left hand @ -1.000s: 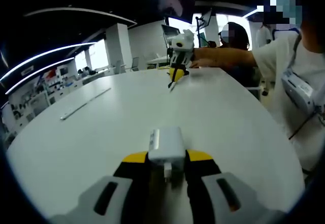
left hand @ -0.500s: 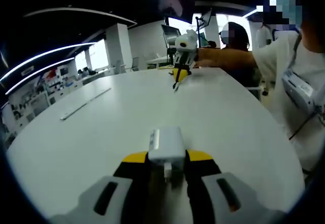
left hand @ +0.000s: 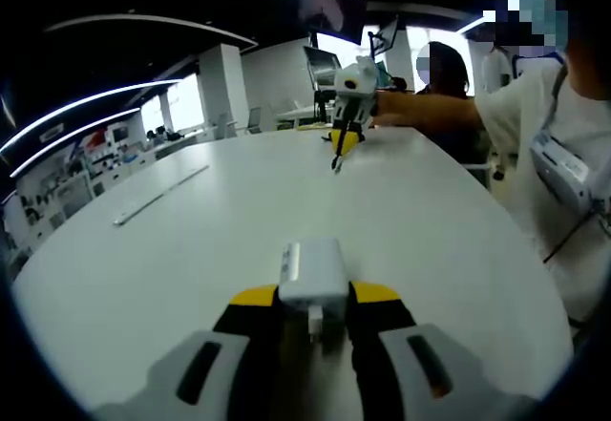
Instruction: Plug the desk Type‑C cable into the charger adapter.
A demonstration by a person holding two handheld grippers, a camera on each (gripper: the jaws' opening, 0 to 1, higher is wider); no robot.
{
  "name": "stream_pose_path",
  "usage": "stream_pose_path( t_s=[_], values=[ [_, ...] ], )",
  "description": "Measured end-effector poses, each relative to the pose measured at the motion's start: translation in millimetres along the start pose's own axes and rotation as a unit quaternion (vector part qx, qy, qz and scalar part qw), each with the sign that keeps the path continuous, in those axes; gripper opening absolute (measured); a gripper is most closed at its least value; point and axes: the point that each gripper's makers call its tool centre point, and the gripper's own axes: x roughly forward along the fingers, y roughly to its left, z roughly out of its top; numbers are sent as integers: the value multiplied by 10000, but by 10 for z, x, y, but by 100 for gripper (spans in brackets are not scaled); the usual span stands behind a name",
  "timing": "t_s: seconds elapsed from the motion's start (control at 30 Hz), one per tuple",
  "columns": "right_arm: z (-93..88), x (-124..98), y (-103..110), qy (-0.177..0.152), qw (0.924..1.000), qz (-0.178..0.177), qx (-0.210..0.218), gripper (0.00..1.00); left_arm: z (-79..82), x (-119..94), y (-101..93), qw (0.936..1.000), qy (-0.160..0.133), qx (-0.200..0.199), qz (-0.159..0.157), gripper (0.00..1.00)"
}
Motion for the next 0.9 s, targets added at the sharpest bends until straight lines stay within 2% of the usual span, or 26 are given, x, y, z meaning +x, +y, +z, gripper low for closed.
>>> stream_pose_path(
  t_s=[0.9],
  values=[
    [31, -32, 225, -36, 9999, 73, -134, 3, 5, -1, -2, 10000, 5, 26, 12, 26]
  ],
)
